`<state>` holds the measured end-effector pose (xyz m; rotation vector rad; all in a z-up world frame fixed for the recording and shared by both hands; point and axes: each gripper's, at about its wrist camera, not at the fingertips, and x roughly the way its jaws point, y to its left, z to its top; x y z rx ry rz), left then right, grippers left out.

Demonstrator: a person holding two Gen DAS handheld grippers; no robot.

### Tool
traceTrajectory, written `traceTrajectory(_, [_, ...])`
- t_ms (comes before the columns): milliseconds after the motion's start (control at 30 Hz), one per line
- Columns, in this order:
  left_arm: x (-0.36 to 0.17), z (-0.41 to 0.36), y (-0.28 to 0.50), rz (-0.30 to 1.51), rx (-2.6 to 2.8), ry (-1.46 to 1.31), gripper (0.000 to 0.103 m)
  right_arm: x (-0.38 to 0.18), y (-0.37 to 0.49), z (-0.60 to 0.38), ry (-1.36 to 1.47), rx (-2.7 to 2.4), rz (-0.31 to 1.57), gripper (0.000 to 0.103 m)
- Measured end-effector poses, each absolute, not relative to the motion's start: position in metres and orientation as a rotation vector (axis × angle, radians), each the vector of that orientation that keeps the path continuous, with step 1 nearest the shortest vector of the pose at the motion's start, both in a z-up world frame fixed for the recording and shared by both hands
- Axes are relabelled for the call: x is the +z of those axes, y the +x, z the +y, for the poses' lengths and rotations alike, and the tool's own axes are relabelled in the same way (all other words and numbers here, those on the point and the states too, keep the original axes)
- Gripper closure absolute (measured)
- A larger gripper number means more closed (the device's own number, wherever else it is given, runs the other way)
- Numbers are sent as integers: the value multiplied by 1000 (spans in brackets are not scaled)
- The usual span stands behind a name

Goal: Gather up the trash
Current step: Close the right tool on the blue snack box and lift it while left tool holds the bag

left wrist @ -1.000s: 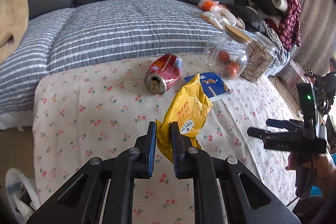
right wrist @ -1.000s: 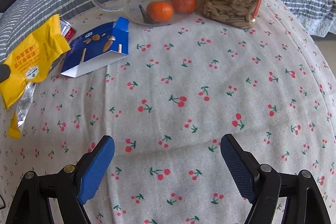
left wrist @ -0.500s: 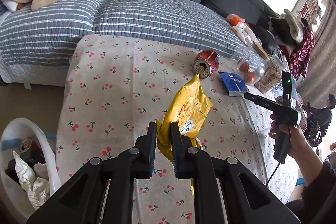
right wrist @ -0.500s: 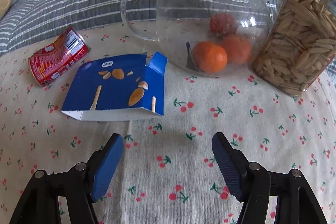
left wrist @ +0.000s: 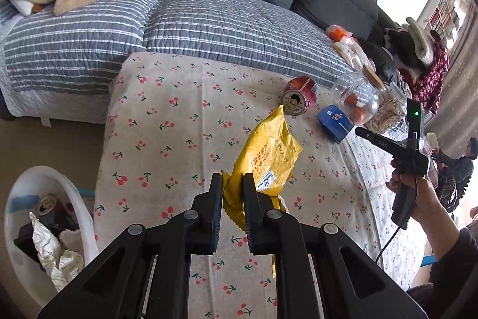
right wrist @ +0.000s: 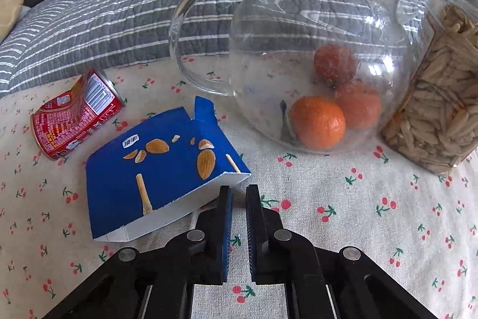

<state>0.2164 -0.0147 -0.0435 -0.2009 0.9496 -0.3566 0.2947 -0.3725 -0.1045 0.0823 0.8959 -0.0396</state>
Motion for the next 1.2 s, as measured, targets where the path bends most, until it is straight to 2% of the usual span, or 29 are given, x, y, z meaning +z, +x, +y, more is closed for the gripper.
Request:
traceTrajectory(200, [-32,3,206,932,-333,-221,89,-85,278,-375,207,-21,900,97])
traceTrajectory(267, [-30,9,204,930,-322,-231,89,-86,276,-380,314,-53,934,63])
traceTrajectory(300, [-29,11,202,929,-319,-235,89,-84,273,-381,354,-82,925,29])
traceTrajectory(333, [-28,13,201,927,-318,-236,89,-82,270,-379,379,-115,896,18])
traceTrajectory(767, [-31,56,200,944,-284,-268,89,-109,325,-356,513,-411,901,17])
traceTrajectory(1067, [-33,71,202,952,-263,-290,89,-120,355,-320,309,-497,864,15])
traceTrajectory(1100, [-32,72,201,949,-263,-293,89,-122,353,-317,290,-501,858,15])
traceTrajectory(1200, [-29,75,198,941,-261,-298,89,-122,342,-312,273,-495,837,26])
